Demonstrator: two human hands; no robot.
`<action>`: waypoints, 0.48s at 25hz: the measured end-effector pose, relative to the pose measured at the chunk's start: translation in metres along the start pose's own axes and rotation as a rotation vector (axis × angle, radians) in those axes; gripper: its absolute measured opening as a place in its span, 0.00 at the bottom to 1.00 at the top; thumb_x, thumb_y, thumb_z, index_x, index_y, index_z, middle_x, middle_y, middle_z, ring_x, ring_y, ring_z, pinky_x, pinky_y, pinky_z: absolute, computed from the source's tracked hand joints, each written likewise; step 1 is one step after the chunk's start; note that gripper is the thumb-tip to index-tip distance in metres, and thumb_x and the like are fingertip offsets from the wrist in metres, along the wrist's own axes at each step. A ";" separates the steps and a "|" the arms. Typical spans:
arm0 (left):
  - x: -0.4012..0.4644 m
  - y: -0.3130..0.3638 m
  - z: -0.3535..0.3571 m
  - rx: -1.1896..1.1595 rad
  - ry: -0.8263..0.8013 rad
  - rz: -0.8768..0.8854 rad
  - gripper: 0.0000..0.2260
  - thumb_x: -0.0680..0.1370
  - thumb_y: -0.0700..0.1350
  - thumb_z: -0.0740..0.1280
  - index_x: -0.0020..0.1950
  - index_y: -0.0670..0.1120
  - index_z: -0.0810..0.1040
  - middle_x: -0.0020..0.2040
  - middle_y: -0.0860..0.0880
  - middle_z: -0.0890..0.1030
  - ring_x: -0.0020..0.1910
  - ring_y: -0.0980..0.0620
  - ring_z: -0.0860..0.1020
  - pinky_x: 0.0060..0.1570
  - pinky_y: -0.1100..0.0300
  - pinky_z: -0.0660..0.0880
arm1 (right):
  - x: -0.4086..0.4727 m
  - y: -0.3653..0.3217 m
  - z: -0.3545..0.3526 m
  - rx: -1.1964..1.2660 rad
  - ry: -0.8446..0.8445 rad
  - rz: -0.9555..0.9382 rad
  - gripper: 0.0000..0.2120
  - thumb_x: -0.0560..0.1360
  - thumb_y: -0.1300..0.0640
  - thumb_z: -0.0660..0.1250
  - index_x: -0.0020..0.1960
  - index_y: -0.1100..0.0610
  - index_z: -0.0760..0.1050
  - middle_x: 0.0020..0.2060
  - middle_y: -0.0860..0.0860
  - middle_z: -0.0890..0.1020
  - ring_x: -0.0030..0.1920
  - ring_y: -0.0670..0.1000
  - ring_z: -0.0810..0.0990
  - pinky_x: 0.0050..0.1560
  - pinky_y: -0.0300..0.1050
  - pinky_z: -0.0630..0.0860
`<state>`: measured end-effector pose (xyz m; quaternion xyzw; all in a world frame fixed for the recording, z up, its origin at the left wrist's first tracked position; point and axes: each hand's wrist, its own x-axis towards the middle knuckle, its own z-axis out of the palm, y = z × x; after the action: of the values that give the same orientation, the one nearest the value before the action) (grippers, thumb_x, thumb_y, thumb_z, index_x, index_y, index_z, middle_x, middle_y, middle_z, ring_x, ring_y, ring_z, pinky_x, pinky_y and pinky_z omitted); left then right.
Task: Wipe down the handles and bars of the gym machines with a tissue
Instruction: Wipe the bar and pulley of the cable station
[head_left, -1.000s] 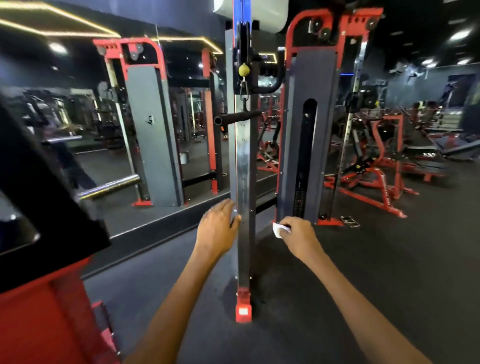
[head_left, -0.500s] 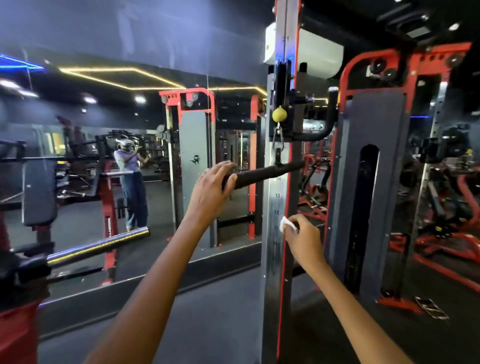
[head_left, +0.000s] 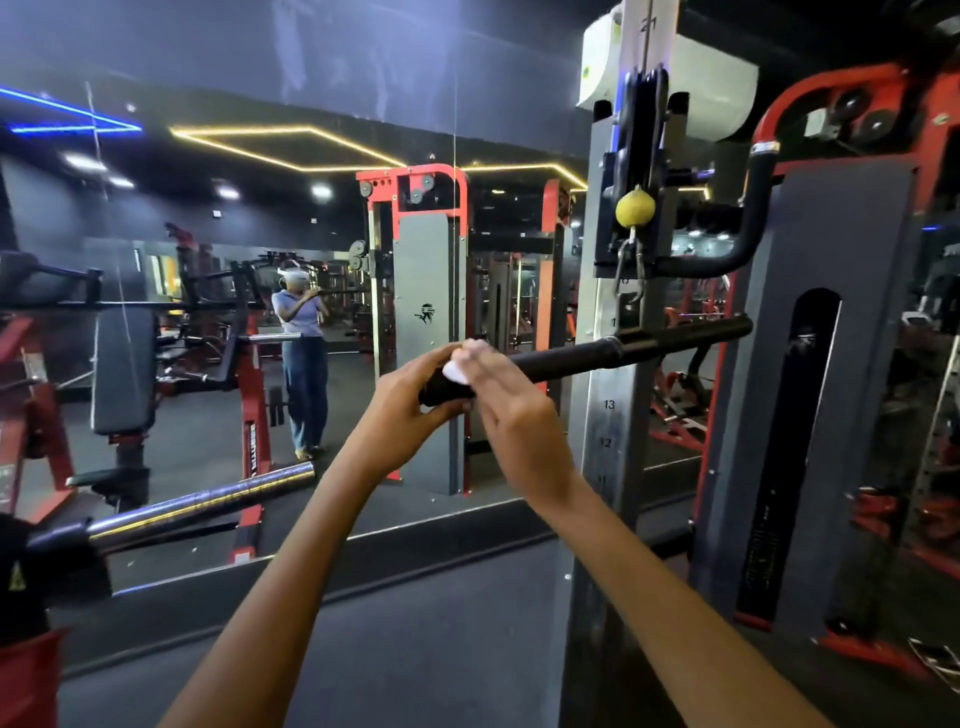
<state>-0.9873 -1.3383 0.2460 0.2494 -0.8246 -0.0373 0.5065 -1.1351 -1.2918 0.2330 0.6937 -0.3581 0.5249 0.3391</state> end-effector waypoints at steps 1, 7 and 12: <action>0.001 -0.001 -0.002 0.003 -0.015 -0.013 0.26 0.72 0.41 0.75 0.68 0.45 0.73 0.57 0.54 0.77 0.55 0.58 0.76 0.55 0.78 0.67 | -0.006 0.010 0.005 -0.034 -0.044 -0.091 0.18 0.74 0.69 0.63 0.64 0.64 0.72 0.61 0.60 0.77 0.64 0.53 0.74 0.67 0.49 0.68; 0.003 -0.009 -0.007 0.058 -0.127 -0.044 0.25 0.73 0.44 0.74 0.68 0.48 0.72 0.59 0.51 0.77 0.56 0.55 0.74 0.58 0.68 0.68 | -0.021 0.096 -0.016 -0.096 0.160 0.426 0.18 0.76 0.69 0.61 0.65 0.61 0.71 0.61 0.57 0.76 0.63 0.53 0.75 0.62 0.49 0.73; 0.004 -0.014 -0.004 0.092 -0.094 0.013 0.26 0.72 0.44 0.75 0.69 0.44 0.73 0.60 0.46 0.79 0.55 0.55 0.75 0.54 0.78 0.66 | -0.012 0.019 0.031 -0.007 -0.023 -0.100 0.16 0.75 0.67 0.63 0.63 0.64 0.74 0.60 0.59 0.78 0.63 0.54 0.75 0.65 0.48 0.71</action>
<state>-0.9797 -1.3519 0.2473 0.2650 -0.8500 -0.0080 0.4553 -1.1386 -1.3262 0.2169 0.7158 -0.3285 0.4979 0.3631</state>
